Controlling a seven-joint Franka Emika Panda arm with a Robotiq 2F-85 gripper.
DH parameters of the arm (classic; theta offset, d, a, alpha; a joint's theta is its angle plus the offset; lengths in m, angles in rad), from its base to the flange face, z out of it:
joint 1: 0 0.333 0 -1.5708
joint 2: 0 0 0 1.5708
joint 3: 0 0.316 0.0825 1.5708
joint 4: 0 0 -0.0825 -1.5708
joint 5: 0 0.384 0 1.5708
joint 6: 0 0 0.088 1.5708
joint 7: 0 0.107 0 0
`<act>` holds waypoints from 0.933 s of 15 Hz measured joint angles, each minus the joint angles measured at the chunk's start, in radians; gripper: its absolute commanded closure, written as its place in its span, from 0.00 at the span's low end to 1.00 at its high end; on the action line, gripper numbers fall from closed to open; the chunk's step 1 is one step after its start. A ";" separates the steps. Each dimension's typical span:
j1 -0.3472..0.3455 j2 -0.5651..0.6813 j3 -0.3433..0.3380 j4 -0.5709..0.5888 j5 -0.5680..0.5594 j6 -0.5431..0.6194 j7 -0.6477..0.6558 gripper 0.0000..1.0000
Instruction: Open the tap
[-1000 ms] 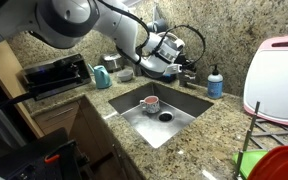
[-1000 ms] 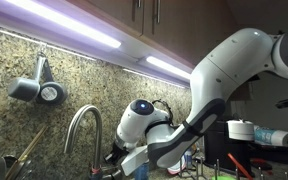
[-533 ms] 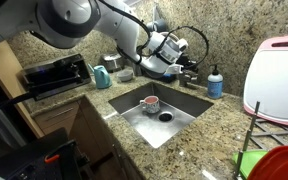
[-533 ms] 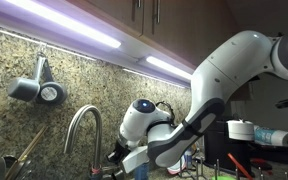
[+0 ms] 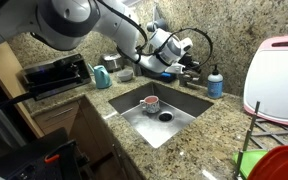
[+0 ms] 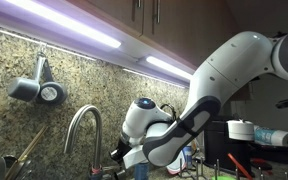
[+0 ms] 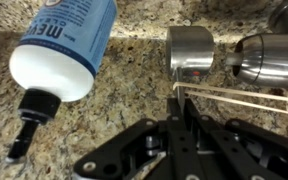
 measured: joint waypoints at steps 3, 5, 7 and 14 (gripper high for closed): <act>0.024 0.009 -0.040 0.000 0.101 0.000 -0.052 0.43; 0.037 0.014 -0.064 0.000 0.156 0.000 -0.089 0.27; 0.046 0.017 -0.086 0.000 0.197 0.000 -0.119 0.12; 0.070 0.027 -0.142 0.000 0.268 0.000 -0.165 0.00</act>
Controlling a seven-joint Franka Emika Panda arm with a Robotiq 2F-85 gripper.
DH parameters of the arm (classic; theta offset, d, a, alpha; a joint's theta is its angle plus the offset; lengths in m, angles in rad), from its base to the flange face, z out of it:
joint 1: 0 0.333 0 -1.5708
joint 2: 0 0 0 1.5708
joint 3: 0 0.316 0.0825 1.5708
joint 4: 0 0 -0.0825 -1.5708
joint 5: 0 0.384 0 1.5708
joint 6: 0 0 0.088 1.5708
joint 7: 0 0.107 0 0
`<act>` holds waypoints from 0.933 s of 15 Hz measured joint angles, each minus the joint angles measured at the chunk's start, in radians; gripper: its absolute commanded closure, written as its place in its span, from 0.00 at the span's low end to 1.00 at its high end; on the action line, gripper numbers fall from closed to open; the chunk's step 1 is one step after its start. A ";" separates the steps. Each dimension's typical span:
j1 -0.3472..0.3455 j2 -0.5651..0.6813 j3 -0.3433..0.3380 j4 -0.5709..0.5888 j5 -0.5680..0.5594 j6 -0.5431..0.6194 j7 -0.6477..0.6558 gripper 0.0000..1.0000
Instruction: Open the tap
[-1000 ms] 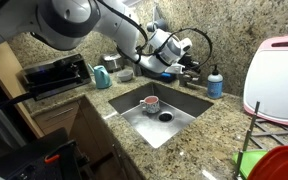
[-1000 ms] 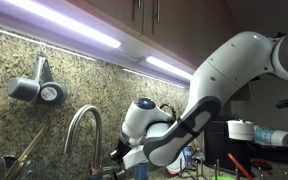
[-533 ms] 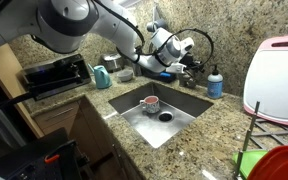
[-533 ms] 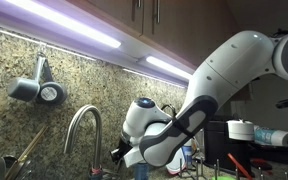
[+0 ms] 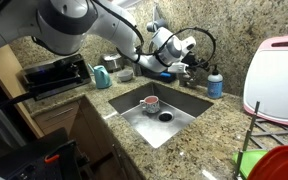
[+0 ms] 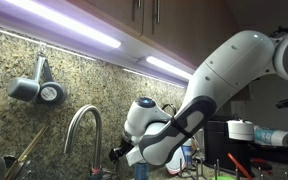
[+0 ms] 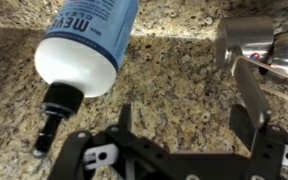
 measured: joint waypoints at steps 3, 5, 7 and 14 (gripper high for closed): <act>0.012 0.001 -0.012 0.000 0.001 0.000 -0.007 0.00; 0.015 0.001 -0.001 -0.001 0.002 0.003 -0.056 0.00; 0.010 0.001 0.036 -0.003 0.005 0.007 -0.137 0.00; 0.002 -0.001 0.098 -0.028 0.021 0.064 -0.337 0.00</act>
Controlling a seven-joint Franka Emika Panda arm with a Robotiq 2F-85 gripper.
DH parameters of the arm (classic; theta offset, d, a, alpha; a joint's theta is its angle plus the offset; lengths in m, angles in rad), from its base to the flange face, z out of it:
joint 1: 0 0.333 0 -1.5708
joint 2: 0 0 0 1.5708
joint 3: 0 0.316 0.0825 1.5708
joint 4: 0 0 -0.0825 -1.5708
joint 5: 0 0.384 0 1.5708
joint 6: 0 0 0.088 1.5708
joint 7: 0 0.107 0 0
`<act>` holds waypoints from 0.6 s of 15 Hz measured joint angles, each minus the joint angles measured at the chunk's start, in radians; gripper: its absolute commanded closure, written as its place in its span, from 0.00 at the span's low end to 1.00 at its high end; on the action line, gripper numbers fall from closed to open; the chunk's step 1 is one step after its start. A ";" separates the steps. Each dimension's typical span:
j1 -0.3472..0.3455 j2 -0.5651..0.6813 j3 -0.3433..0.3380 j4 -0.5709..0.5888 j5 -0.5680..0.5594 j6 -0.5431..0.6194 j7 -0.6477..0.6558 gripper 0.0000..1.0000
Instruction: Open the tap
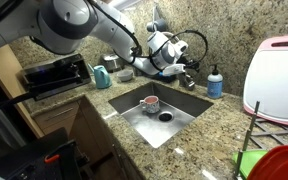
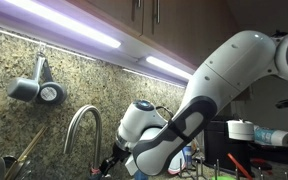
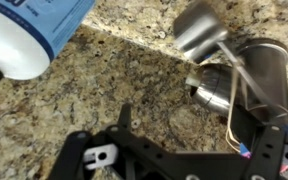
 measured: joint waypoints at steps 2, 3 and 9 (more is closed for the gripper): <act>0.005 -0.001 -0.012 -0.014 0.000 0.029 -0.014 0.00; 0.012 -0.001 -0.025 -0.023 0.000 0.048 -0.014 0.00; 0.096 -0.025 -0.171 -0.151 0.054 0.241 -0.013 0.00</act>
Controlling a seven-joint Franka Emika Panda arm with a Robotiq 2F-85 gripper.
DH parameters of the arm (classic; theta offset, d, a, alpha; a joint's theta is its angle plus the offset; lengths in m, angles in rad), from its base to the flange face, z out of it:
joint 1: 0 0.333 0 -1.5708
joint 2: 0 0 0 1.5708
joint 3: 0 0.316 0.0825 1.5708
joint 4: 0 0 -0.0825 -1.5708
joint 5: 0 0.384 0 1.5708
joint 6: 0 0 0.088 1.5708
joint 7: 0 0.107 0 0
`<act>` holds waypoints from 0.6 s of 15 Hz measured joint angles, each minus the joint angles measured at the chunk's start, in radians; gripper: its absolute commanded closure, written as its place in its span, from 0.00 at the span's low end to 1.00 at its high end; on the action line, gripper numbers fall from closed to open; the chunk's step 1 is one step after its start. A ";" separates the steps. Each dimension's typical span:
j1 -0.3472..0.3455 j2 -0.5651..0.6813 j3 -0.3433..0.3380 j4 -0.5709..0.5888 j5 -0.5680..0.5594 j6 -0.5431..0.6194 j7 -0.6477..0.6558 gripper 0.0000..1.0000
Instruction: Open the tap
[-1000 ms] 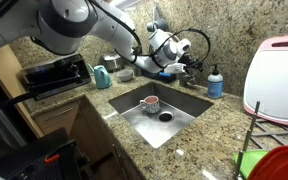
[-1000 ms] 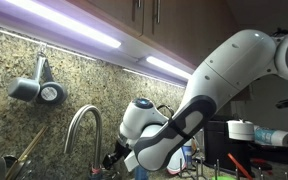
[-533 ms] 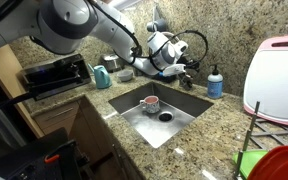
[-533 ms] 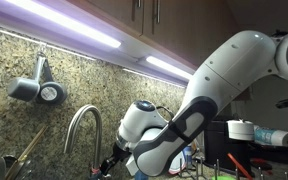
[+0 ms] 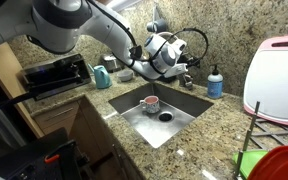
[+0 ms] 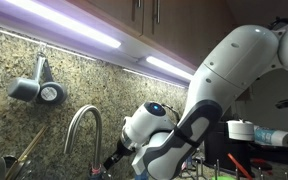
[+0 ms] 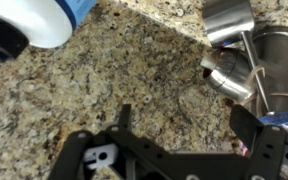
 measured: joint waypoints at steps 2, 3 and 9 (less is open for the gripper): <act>0.036 -0.021 -0.045 -0.067 0.004 0.056 0.008 0.00; 0.049 -0.034 -0.056 -0.101 0.004 0.073 0.008 0.00; 0.105 -0.092 -0.058 -0.272 0.164 0.120 -0.123 0.00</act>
